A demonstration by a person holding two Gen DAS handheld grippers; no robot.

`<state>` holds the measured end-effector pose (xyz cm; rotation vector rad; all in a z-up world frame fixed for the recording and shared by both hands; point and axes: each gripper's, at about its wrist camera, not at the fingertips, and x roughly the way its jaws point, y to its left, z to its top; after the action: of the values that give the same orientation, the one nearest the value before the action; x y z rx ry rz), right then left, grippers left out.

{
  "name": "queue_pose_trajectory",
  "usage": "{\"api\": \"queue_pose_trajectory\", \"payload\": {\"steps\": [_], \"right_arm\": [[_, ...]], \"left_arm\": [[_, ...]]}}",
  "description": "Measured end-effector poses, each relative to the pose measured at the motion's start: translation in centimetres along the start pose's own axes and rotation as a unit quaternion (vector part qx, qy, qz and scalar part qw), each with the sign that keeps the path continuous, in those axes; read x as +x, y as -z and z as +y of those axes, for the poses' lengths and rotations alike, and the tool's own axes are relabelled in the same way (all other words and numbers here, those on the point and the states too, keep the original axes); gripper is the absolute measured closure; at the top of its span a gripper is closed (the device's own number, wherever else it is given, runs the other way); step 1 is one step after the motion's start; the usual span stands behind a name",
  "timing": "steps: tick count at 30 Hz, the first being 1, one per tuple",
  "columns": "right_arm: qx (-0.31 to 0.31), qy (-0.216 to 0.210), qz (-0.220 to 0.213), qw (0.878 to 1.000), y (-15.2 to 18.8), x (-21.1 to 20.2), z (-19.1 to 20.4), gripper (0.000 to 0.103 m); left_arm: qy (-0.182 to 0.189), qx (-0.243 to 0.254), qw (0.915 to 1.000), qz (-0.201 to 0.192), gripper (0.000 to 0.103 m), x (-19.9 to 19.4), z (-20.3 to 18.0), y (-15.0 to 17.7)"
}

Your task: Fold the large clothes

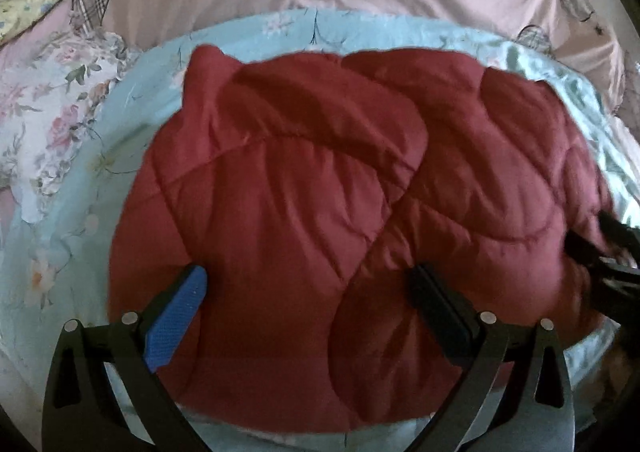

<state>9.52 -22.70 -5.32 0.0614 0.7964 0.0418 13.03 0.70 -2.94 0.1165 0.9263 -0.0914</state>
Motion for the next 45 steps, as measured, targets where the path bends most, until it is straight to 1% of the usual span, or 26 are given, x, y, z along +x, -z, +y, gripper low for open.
{"api": "queue_pose_trajectory", "payload": {"steps": [3,6,10,23,25,28,31,34,37,45], "right_arm": [[0.005,-0.003,-0.007,1.000,-0.7,-0.3,-0.4,0.010],[0.007,-0.005,0.001,1.000,-0.9,0.8,-0.8,0.010],[0.006,-0.002,-0.001,1.000,-0.7,1.9,-1.1,0.007],[0.005,-0.001,-0.007,1.000,-0.3,2.0,-1.1,0.006],[0.006,-0.001,-0.007,1.000,-0.3,2.0,-1.1,0.006],[0.007,-0.005,-0.006,1.000,-0.2,1.9,-1.2,0.006],[0.008,-0.004,-0.006,1.000,-0.2,1.9,-1.2,0.006],[0.008,-0.004,-0.006,1.000,-0.2,1.9,-1.2,0.006],[0.007,-0.003,-0.005,1.000,-0.2,1.8,-1.2,0.006],[0.007,-0.002,-0.003,1.000,-0.3,1.9,-1.2,0.006]], "left_arm": [[-0.006,0.000,1.0000,0.005,0.000,1.0,-0.1,-0.5],[-0.007,-0.003,0.9999,0.009,0.000,1.6,-0.2,-1.0],[-0.013,-0.002,0.9999,0.010,0.000,2.2,-0.6,-1.1],[-0.015,0.001,0.9999,0.006,0.000,2.6,-0.4,-1.0],[-0.013,-0.002,0.9999,0.006,0.000,2.2,-0.3,-1.0],[0.003,-0.016,0.9999,-0.004,0.000,0.1,0.6,-0.3],[-0.003,-0.019,0.9997,-0.013,0.000,-1.0,1.4,0.5],[0.004,-0.022,0.9998,0.000,0.000,0.2,1.8,0.9],[0.005,-0.025,0.9997,0.002,0.000,1.4,1.9,0.8],[0.000,-0.021,0.9998,0.001,0.000,1.9,1.6,0.6]]}}
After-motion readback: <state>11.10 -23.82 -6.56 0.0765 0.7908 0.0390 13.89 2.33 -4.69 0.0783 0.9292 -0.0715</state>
